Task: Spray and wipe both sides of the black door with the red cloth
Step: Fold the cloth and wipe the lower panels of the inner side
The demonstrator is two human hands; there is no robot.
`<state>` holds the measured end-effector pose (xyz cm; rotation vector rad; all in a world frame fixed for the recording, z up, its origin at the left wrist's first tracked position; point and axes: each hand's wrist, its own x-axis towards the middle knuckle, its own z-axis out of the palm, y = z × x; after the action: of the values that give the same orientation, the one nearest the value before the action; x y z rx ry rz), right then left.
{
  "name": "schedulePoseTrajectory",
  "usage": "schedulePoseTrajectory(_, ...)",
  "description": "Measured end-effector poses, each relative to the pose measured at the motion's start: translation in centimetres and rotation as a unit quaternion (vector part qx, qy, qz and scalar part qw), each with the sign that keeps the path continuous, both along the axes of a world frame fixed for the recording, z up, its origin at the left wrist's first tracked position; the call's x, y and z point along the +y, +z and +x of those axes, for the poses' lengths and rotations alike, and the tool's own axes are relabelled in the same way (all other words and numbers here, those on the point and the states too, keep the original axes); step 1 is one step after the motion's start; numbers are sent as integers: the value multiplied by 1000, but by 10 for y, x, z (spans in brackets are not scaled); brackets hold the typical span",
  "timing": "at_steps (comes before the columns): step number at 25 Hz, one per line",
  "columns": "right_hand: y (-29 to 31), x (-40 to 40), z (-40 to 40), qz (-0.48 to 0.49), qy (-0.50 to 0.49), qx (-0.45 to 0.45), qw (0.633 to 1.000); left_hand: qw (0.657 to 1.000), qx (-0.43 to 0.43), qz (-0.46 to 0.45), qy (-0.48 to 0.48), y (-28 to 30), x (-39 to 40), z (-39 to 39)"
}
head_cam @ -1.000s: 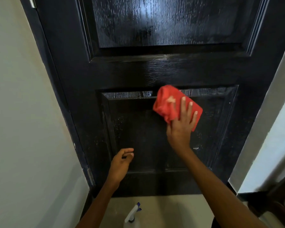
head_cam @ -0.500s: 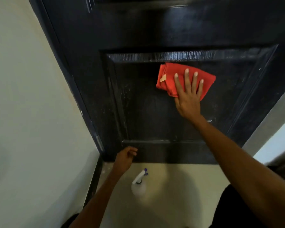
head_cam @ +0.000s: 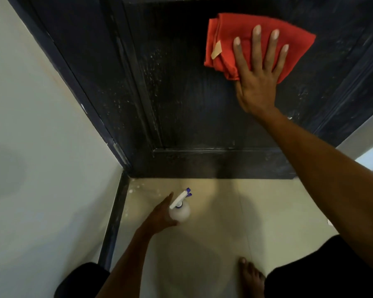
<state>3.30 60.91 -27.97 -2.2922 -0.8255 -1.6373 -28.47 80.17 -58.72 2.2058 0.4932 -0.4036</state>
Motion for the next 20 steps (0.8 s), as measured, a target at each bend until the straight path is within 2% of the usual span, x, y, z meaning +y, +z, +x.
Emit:
schedulePoseTrajectory(5, -23, -8, -6, -35, 25, 33, 999, 991, -37, -111, 70, -6, -21, 23)
schedulePoseTrajectory(10, -39, -8, -6, -53, 26, 39, 997, 955, -48, -179, 231, 3, -43, 35)
schedulePoseTrajectory(15, -43, -7, 2, -57, 30, 19, 998, 920, -148, -189, 309, 79, -57, 73)
schedulePoseTrajectory(20, -45, -9, 1, -62, 43, 47, 996, 885, -305, -225, 272, 167, -66, 99)
